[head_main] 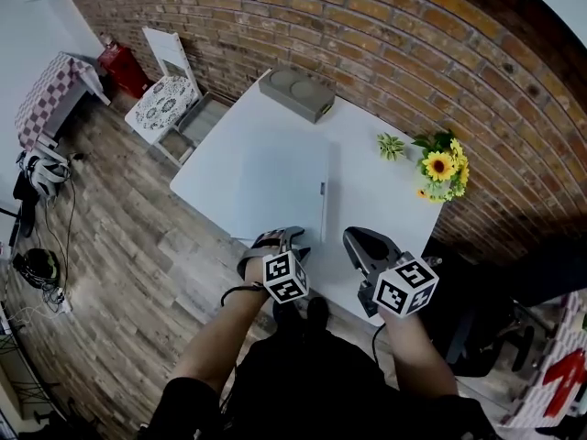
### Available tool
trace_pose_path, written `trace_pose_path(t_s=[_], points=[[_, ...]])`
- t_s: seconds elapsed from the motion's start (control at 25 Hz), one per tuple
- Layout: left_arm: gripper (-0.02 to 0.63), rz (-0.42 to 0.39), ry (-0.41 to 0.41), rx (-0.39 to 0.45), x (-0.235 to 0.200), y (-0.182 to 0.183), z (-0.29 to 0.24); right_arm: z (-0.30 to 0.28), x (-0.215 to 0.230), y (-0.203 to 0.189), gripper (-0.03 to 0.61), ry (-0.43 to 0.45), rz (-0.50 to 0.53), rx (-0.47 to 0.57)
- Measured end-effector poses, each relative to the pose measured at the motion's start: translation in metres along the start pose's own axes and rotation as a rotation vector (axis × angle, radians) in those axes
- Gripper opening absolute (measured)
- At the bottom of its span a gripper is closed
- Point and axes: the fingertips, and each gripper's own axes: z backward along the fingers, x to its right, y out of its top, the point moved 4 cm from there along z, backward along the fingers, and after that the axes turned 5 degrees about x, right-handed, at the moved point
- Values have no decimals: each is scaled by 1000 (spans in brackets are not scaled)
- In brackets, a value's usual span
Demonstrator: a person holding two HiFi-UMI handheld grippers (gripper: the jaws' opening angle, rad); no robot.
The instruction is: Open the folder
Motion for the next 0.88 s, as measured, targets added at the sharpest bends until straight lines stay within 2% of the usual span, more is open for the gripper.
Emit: trace_pose_path(t_s=[0.2,0.32,0.48,0.88], points=[[106,-50,-9,18,1,6,3,-1,1,2,34,-14,-4,8],[65,-53,1,46,-2,13,10,-3,1,3,34,-14,-5,12],[32,6,19,88,-14,21,24,-5,-4,5,34,-7,-3,19],[26,191,104,182,-44,30,59,-6,-19,14,34,13,27,33]])
